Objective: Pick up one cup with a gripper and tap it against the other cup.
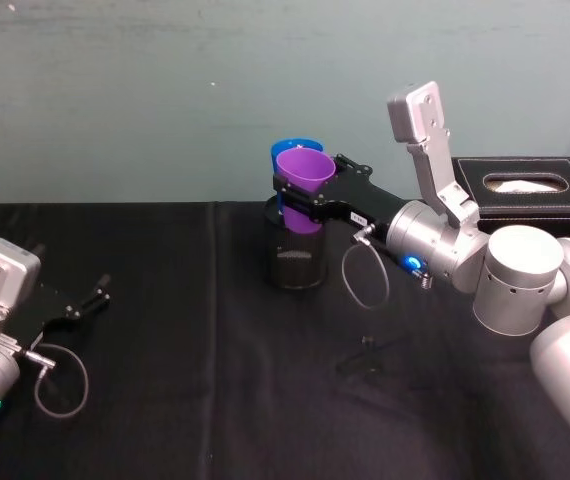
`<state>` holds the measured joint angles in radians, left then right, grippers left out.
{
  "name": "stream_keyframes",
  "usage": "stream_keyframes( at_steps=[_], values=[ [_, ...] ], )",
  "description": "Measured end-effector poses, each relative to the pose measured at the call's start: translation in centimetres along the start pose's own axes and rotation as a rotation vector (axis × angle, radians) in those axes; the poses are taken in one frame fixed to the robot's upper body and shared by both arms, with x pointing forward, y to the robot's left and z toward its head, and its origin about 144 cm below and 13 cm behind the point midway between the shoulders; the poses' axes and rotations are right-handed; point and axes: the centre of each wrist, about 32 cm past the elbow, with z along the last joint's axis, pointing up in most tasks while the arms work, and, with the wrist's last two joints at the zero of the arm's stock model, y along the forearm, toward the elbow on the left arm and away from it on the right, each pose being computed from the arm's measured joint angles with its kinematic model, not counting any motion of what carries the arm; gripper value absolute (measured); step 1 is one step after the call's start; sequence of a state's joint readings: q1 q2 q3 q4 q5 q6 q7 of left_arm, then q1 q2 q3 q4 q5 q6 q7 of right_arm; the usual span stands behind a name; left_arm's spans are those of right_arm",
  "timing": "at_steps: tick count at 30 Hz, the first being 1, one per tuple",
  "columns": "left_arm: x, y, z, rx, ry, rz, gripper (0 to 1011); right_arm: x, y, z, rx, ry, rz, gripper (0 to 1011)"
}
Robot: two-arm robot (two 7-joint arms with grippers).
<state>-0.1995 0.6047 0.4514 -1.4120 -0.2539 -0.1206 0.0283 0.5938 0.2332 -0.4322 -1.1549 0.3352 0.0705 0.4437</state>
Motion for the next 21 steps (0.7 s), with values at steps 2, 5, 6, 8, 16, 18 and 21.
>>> stream_keyframes(
  at_steps=[2, 5, 6, 8, 16, 18, 21],
  values=[
    [0.00, 0.00, 0.00, 0.000, 0.000, 0.000, 1000, 0.00, 0.00, 0.00, 0.000, 0.000, 0.000, 734],
    [0.00, 0.00, 0.00, 0.000, 0.000, 0.000, 1000, 0.00, 0.00, 0.00, 0.000, 0.000, 0.000, 735],
    [0.00, 0.00, 0.00, 0.000, 0.000, 0.000, 1000, 0.00, 0.00, 0.00, 0.000, 0.000, 0.000, 734],
    [0.00, 0.00, 0.00, 0.000, 0.000, 0.000, 1000, 0.00, 0.00, 0.00, 0.000, 0.000, 0.000, 734],
    [0.00, 0.00, 0.00, 0.000, 0.000, 0.000, 1000, 0.00, 0.00, 0.00, 0.000, 0.000, 0.000, 734],
    [0.00, 0.00, 0.00, 0.000, 0.000, 0.000, 1000, 0.00, 0.00, 0.00, 0.000, 0.000, 0.000, 734],
    [0.00, 0.00, 0.00, 0.000, 0.000, 0.000, 1000, 0.00, 0.00, 0.00, 0.000, 0.000, 0.000, 734]
  ],
)
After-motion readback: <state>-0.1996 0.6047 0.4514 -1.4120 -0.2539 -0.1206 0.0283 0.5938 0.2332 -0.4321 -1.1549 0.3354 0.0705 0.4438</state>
